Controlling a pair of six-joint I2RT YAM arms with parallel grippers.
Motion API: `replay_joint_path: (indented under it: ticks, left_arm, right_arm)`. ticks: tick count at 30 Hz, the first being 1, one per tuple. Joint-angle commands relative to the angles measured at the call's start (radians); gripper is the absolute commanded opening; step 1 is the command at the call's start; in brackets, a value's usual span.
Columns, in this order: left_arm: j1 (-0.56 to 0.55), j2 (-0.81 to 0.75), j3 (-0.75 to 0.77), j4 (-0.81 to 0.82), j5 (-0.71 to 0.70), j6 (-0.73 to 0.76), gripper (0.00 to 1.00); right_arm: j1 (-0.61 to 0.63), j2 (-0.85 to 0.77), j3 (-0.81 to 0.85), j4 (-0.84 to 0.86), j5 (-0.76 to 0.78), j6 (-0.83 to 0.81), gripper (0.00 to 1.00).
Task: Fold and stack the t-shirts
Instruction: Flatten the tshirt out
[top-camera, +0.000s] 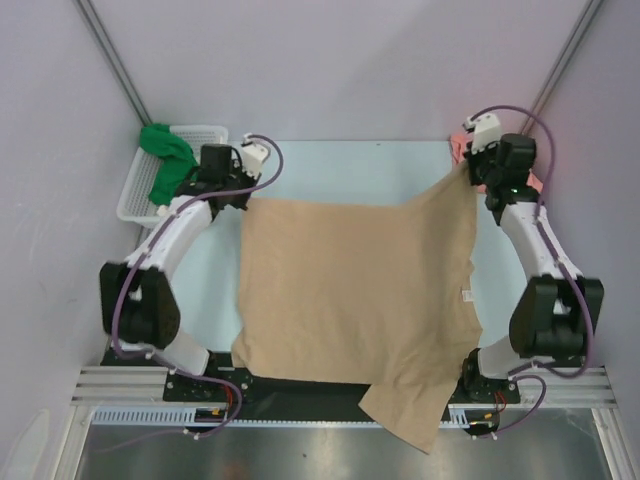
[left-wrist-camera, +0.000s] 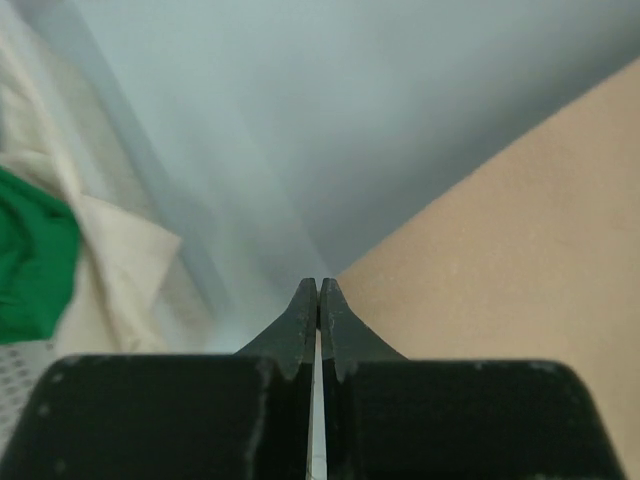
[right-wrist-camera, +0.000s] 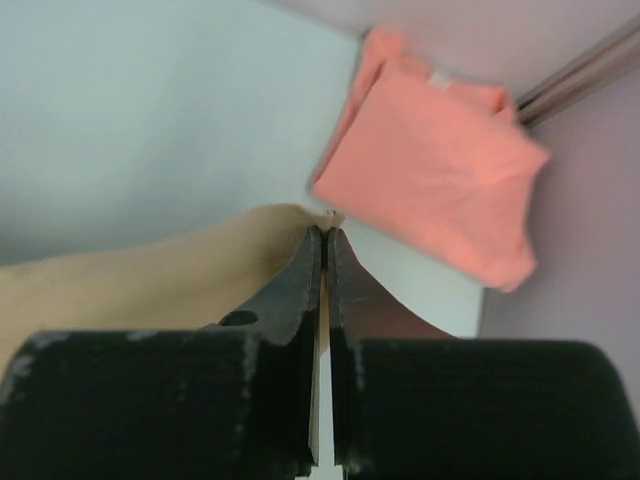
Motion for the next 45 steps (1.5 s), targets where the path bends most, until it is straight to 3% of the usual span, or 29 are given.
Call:
replay_joint_path:
  ticks: [1, 9, 15, 25, 37, 45]
  left_arm:
    - [-0.003, 0.13, 0.015, 0.161, -0.035, 0.017, 0.01]
    - [0.005, 0.447, 0.193, 0.192, -0.121, 0.123, 0.0]
    - [0.025, 0.592, 0.405, 0.178, -0.133, 0.102, 0.0]
    - [0.046, 0.83, 0.695, 0.21, -0.291, 0.075, 0.01]
    - [0.054, 0.894, 0.766, 0.279, -0.426, 0.095, 0.0]
    - [0.056, 0.914, 0.786, 0.299, -0.415, 0.175, 0.01]
  right_arm:
    - [0.047, 0.136, -0.022, 0.238, -0.009, -0.029, 0.0]
    - [0.094, 0.503, 0.275, 0.163, 0.038, -0.048, 0.0]
    - [0.094, 0.775, 0.612, 0.036, 0.087, -0.052, 0.0]
    - [0.109, 1.152, 1.166, -0.077, 0.127, 0.002, 0.0]
    - [0.125, 1.218, 1.21, 0.022, 0.153, -0.021, 0.0]
    - [0.12, 1.221, 1.232, 0.058, 0.172, 0.036, 0.0]
